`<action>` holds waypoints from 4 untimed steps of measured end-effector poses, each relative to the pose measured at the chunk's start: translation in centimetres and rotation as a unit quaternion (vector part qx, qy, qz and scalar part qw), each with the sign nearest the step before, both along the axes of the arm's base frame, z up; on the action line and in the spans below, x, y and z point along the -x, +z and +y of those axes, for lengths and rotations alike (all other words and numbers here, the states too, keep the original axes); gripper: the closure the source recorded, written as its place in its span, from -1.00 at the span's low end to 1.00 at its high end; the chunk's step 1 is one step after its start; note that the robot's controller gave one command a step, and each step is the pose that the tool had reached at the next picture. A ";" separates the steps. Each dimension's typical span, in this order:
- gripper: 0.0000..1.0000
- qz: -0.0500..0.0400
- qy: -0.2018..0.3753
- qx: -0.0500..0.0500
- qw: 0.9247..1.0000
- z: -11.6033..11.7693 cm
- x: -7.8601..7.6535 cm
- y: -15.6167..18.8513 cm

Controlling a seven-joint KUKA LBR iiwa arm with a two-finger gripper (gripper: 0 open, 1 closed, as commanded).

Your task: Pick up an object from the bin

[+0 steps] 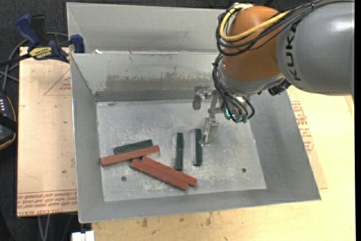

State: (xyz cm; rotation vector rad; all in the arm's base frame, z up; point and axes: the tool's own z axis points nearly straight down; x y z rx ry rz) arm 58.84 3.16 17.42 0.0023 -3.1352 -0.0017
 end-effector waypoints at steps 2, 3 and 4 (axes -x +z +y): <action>-1.00 -0.003 0.255 0.000 0.967 -3.2 -1.3 -10.6; -1.00 -0.005 0.481 -0.002 0.877 1.3 -1.8 -10.4; 1.00 -0.005 0.480 -0.001 0.877 1.2 -1.8 -10.3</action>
Offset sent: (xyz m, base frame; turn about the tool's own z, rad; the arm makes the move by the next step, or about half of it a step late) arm -0.0048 0.0094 -0.0457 -0.3683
